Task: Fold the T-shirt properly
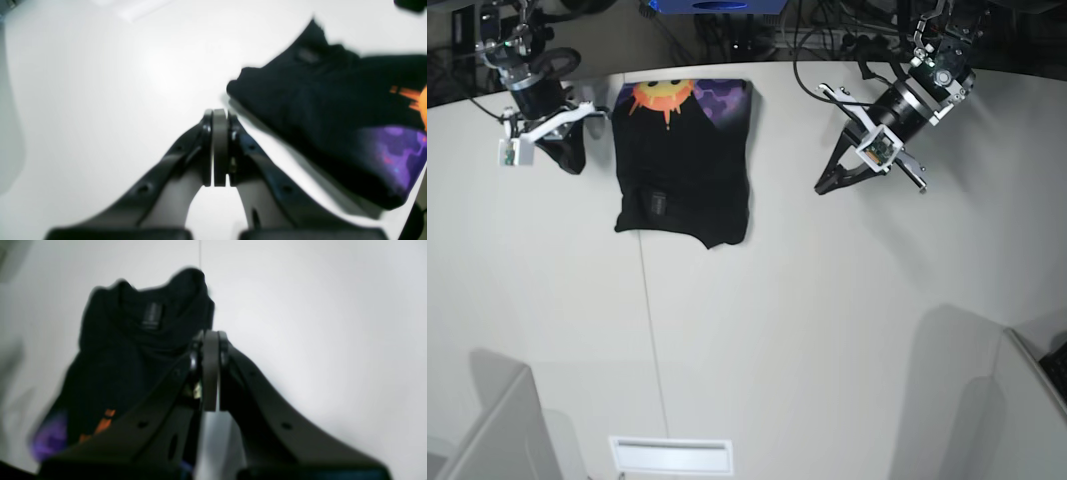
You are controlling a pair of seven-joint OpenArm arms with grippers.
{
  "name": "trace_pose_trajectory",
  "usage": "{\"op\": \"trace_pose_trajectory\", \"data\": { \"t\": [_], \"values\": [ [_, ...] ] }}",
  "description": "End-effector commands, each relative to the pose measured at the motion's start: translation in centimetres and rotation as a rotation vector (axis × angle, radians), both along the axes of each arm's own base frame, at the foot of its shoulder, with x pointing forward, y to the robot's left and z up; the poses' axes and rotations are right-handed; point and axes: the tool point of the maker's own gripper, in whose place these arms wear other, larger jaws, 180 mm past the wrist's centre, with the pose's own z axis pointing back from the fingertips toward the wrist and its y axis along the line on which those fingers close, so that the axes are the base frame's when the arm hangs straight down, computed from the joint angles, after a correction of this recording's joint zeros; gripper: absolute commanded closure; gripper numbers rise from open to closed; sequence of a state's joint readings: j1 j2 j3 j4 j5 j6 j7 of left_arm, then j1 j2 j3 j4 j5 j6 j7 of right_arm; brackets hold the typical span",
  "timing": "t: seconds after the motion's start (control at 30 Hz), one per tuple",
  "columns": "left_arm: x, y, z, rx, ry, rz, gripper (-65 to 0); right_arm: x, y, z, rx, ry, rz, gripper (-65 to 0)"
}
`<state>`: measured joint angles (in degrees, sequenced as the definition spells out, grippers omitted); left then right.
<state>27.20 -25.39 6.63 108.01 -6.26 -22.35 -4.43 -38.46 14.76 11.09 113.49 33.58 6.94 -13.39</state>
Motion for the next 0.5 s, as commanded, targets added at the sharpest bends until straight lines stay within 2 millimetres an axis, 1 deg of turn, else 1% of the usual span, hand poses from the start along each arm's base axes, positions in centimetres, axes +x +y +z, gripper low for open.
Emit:
{"op": "trace_pose_trajectory", "data": {
  "t": [0.0,0.1,0.2,0.27,0.33,0.47],
  "values": [
    [-0.4,0.0,0.7,-0.019,-0.034,-0.006,0.0,-0.3,0.1,0.7,-0.032,-0.042,0.016,0.0],
    [-3.2,-0.5,-0.9,0.074,-0.052,-0.07,0.0,-2.4,0.9,0.4,-0.151,-0.079,0.051,0.0],
    [-6.2,-1.0,-2.3,0.129,-0.037,-0.132,0.0,-4.5,1.4,0.2,-0.212,-0.095,0.057,0.0],
    [-8.4,-1.6,-2.8,0.121,-0.003,-0.163,0.0,-5.9,1.6,0.0,-0.222,-0.084,0.054,0.0],
    [-10.9,-2.0,-3.4,0.094,0.055,-0.177,0.0,-7.9,1.7,-0.7,-0.216,-0.033,0.055,0.0],
    [-15.3,-2.4,-3.9,0.057,0.15,-0.192,0.0,-11.4,1.7,-1.7,-0.214,0.065,0.065,0.0]
  ]
}}
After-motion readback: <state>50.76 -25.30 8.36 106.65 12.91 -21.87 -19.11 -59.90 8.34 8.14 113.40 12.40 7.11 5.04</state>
